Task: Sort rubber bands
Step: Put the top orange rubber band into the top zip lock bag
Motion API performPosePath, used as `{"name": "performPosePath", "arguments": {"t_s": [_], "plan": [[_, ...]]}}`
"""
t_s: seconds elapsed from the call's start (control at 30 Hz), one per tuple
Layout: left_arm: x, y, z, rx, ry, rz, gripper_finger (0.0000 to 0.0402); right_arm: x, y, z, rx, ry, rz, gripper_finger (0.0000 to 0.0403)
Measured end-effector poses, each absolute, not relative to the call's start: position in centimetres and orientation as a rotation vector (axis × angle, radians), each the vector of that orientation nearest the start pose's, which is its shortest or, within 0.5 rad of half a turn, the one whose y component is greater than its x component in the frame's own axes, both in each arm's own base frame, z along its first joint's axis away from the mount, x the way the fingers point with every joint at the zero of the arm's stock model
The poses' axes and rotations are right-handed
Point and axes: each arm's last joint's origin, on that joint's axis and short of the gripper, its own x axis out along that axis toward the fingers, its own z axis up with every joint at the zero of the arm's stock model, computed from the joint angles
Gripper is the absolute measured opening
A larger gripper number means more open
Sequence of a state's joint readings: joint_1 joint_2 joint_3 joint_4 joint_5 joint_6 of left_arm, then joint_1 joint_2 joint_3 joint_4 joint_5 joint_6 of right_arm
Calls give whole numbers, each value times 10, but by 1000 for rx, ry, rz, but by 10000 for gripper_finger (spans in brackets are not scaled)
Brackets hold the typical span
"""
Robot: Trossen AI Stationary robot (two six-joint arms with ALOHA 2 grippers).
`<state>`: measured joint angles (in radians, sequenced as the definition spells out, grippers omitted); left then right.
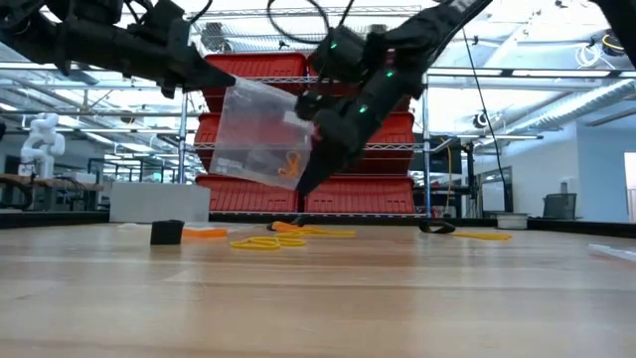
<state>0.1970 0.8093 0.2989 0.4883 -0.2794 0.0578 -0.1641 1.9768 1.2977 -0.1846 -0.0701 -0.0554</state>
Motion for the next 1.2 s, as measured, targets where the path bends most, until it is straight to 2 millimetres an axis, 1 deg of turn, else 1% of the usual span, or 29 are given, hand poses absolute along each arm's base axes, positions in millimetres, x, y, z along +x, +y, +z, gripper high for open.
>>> {"name": "performPosePath", "arguments": {"t_s": [0.1,0.2,0.3,0.4,0.53,0.7,0.73,0.83,0.97,1.2], "plan": [[171,42,224,58,50,476,1,424,-72,156,14,875,-78,154],[171,42,223,58,57,475,1,435,-79,146,-5,904,-91,163],[171,42,222,58,66,475,1,441,-83,139,-15,922,-93,161],[171,42,222,58,71,475,1,442,-85,130,-14,951,-90,149],[171,42,222,59,74,475,1,441,-86,128,-17,975,-72,111],[171,42,220,59,86,474,1,438,-82,133,-22,998,-52,21],[171,42,220,59,91,474,1,437,-80,135,-23,1002,-45,11],[171,42,219,59,96,471,1,434,-76,153,-30,974,-38,8],[172,41,219,57,94,434,1,426,-69,190,-33,909,-36,2],[174,39,218,28,94,346,1,407,-50,277,-85,632,-21,1]]}}
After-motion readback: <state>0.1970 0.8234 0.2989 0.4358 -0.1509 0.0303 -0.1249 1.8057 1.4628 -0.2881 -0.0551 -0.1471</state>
